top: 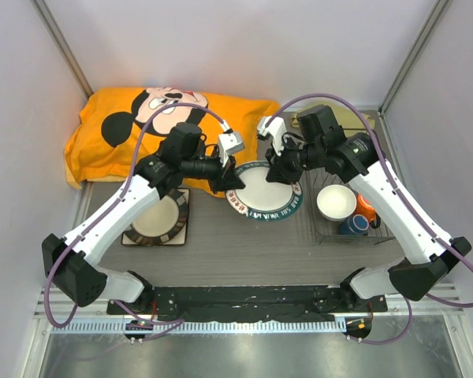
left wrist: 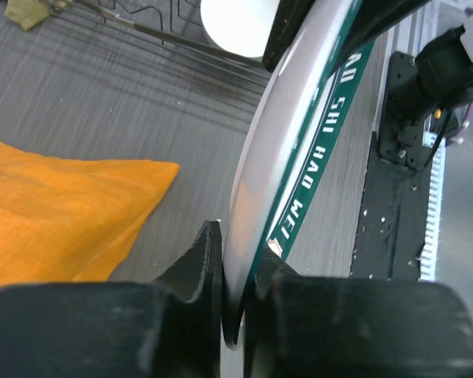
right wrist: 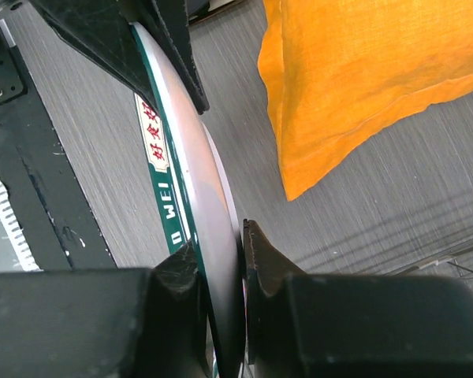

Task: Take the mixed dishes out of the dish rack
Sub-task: Place the plate at the center of the board.

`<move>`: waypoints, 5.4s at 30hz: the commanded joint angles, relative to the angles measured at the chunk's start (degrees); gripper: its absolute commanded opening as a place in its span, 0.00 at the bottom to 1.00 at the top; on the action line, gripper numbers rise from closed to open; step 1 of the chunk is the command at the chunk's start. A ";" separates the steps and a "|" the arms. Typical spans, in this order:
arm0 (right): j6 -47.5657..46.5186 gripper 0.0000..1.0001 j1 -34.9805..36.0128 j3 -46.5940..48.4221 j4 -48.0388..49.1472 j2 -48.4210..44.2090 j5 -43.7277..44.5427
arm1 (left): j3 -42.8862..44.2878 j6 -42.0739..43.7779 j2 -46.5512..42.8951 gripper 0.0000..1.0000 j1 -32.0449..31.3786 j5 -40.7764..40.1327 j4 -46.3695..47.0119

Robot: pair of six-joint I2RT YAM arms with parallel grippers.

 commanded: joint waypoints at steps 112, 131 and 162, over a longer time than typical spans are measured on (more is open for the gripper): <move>5.28 0.82 -3.61 -8.54 6.97 -5.98 18.02 | -10.75 23.39 21.52 0.42 69.74 7.29 -29.50; 4.93 0.82 -3.61 -9.06 6.98 -6.07 17.05 | -11.98 21.64 17.13 0.60 69.39 -1.23 -25.20; 6.41 0.83 -9.13 -16.44 8.03 -9.59 35.77 | -9.53 21.72 4.39 0.75 67.19 -4.32 -27.91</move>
